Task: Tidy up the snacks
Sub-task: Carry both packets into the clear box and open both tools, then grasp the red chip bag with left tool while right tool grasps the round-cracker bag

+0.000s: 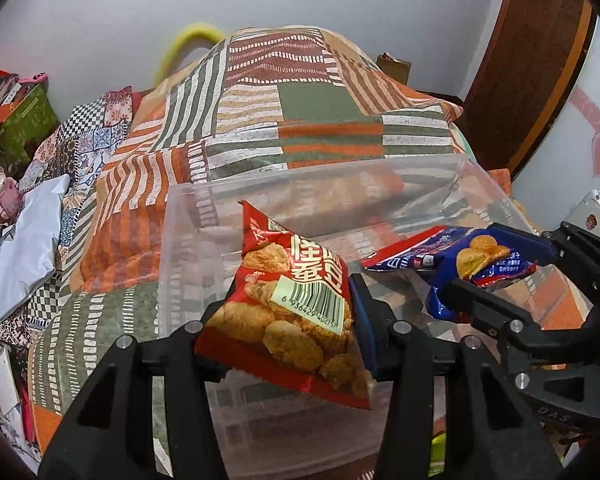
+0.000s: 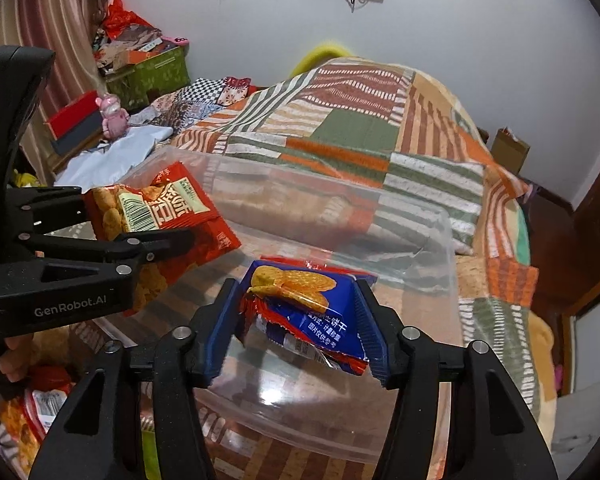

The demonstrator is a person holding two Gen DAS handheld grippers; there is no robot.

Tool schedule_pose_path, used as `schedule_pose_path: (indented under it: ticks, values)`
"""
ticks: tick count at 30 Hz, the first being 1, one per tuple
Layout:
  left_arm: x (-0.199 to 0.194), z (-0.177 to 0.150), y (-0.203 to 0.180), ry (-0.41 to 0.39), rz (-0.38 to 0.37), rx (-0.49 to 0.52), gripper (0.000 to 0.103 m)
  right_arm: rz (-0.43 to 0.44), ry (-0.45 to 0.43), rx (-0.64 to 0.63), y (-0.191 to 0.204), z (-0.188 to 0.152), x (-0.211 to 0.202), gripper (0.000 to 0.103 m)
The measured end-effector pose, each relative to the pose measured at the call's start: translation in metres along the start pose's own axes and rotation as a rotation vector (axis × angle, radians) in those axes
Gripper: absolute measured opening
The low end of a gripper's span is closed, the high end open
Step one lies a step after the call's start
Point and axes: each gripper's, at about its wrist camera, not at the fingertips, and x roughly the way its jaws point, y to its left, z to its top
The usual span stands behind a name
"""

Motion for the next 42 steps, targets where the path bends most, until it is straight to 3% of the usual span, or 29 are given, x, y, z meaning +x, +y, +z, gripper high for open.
schedule_pose_path:
  ticks: [5,13,25,32,42]
  values:
    - [-0.022,0.003,0.002,-0.061,0.019,-0.006,0.056,-0.001,-0.04,-0.011,0.002,0.004,-0.019,0.058]
    - [-0.073,-0.008,0.001,-0.153,0.036,-0.025,0.059,0.012,-0.129,0.011,0.005,0.003,-0.064,0.063]
    - [-0.157,-0.068,-0.016,-0.296,0.066,-0.003,0.071,0.02,-0.223,0.051,0.012,-0.036,-0.127,0.071]
    - [-0.17,-0.112,-0.023,-0.278,0.046,0.005,0.074,0.021,-0.211,0.081,0.011,-0.073,-0.136,0.071]
    - [-0.145,-0.171,-0.032,-0.172,0.022,0.012,0.074,0.035,-0.134,0.15,0.012,-0.135,-0.13,0.072]
